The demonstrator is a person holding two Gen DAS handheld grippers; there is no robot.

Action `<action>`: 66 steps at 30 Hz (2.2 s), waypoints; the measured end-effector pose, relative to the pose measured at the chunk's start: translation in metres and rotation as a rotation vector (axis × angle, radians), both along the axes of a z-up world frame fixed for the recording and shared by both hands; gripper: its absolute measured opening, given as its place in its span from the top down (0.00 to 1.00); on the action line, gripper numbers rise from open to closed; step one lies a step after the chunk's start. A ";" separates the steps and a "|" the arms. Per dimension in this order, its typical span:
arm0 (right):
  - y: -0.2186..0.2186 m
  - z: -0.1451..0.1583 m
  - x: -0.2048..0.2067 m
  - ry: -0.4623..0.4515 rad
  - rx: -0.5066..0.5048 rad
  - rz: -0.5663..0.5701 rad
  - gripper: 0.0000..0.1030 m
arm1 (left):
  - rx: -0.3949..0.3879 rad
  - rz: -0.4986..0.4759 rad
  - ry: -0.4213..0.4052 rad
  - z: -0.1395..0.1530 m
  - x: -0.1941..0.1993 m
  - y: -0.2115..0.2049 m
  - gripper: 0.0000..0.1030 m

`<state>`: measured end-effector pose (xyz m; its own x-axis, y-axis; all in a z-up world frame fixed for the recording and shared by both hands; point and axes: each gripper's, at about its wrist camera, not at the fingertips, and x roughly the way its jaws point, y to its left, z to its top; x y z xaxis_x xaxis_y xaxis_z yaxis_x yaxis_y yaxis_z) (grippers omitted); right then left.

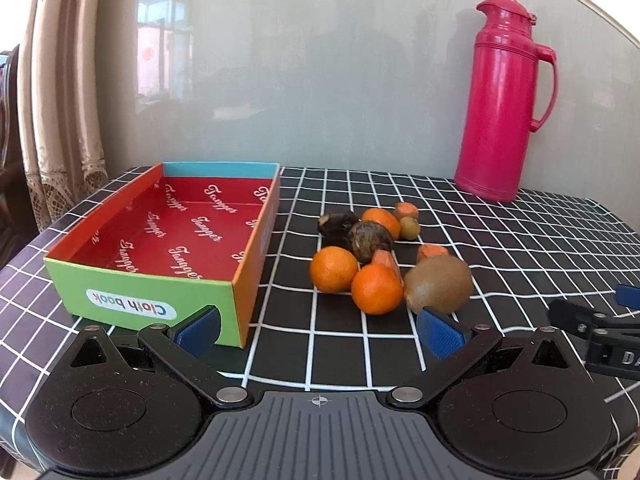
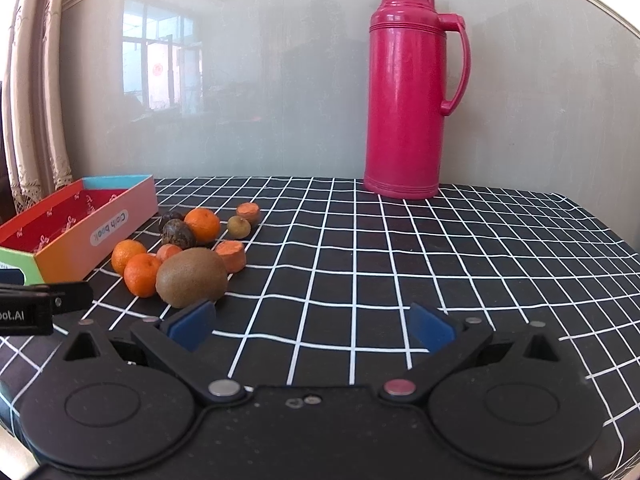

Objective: Organize fruits
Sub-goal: 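Move the left tool to the orange and close its fingers on it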

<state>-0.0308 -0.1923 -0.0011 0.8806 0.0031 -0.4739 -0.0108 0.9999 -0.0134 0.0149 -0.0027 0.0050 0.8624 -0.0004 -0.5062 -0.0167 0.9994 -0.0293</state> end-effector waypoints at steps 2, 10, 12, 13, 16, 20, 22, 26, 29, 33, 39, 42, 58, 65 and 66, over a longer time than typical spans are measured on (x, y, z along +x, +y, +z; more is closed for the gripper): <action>-0.001 0.002 0.000 -0.010 -0.005 -0.004 0.00 | -0.024 0.002 0.009 -0.001 0.004 0.002 0.00; -0.005 0.006 0.020 -0.024 -0.030 -0.019 0.00 | -0.044 -0.024 0.028 -0.005 0.029 -0.009 0.00; -0.007 0.006 0.027 -0.029 -0.038 -0.023 0.00 | -0.041 -0.047 0.031 -0.006 0.035 -0.012 0.00; -0.008 0.007 0.031 -0.031 -0.039 -0.026 0.00 | -0.053 -0.059 0.039 -0.007 0.038 -0.012 0.00; -0.015 0.007 0.043 -0.035 -0.034 -0.038 0.00 | -0.073 -0.065 0.037 -0.008 0.042 -0.013 0.00; -0.024 0.005 0.053 -0.026 -0.013 -0.062 0.00 | -0.037 -0.068 0.035 -0.011 0.034 -0.019 0.00; -0.028 0.005 0.054 -0.027 -0.008 -0.070 0.00 | -0.029 -0.073 0.024 -0.011 0.029 -0.019 0.00; -0.034 0.005 0.054 -0.027 0.000 -0.084 0.00 | 0.062 -0.065 0.025 -0.011 0.040 -0.025 0.00; -0.035 0.005 0.054 -0.025 -0.001 -0.084 0.00 | 0.093 -0.084 0.071 -0.015 0.047 -0.029 0.31; -0.037 0.006 0.054 -0.028 -0.006 -0.084 0.00 | 0.100 -0.103 0.080 -0.020 0.049 -0.037 0.33; -0.031 0.005 0.055 -0.030 -0.016 -0.066 0.00 | 0.069 -0.076 0.102 -0.023 0.073 -0.036 0.40; -0.029 0.005 0.058 -0.031 -0.031 -0.059 0.00 | 0.065 -0.090 0.097 -0.024 0.077 -0.041 0.51; -0.034 0.002 0.067 -0.016 -0.030 -0.076 0.00 | 0.050 -0.082 0.069 -0.016 0.069 -0.034 0.62; -0.023 0.004 0.064 -0.014 -0.036 -0.063 0.00 | 0.041 -0.048 -0.050 0.016 0.043 -0.012 0.62; -0.021 0.004 0.064 -0.014 -0.038 -0.061 0.00 | 0.046 -0.034 -0.064 0.021 0.041 -0.008 0.62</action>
